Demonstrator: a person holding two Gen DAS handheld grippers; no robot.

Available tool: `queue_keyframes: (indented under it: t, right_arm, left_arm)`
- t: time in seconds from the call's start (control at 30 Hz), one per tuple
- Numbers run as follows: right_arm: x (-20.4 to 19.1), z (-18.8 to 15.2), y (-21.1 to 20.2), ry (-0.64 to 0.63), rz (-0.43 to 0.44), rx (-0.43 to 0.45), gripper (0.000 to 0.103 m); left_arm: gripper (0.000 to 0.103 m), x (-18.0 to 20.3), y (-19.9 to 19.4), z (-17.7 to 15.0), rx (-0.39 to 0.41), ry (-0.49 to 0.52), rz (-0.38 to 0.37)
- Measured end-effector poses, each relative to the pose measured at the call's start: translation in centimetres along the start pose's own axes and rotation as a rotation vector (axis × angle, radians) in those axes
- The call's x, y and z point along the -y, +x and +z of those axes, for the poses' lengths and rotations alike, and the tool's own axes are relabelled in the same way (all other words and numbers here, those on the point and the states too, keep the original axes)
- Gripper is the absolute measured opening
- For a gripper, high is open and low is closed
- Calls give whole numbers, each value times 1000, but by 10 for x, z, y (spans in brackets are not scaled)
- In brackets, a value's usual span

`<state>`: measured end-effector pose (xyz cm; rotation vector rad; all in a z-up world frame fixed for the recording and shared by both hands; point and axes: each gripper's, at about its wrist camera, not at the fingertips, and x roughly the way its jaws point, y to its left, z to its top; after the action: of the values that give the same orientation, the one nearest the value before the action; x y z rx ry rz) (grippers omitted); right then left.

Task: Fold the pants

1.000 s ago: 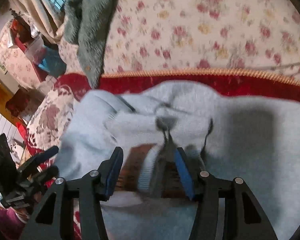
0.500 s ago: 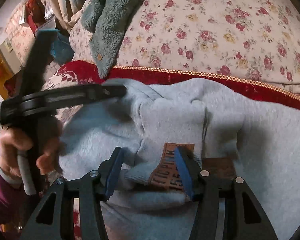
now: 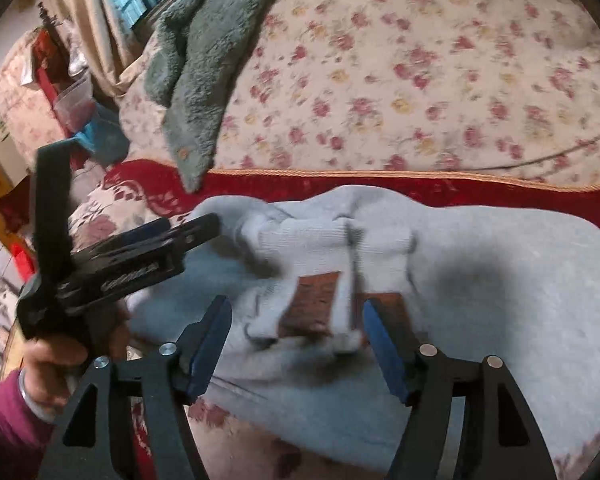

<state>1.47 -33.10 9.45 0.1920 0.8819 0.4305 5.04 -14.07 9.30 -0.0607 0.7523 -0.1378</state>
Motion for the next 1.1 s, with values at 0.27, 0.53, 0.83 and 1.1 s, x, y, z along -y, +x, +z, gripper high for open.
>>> queue_keyframes:
  t: [0.27, 0.53, 0.83, 1.1]
  right_arm:
    - [50, -36, -56, 169, -53, 31, 80]
    - [94, -68, -98, 275, -116, 45, 88]
    - [151, -97, -121, 501, -87, 83, 95]
    - [187, -98, -113, 627, -28, 108, 96]
  left_arm:
    - [85, 60, -25, -9, 28, 85, -86]
    - [86, 122, -22, -20, 1, 157, -157]
    - [87, 164, -9, -26, -50, 219, -221]
    - [94, 188, 17, -1, -99, 272, -325]
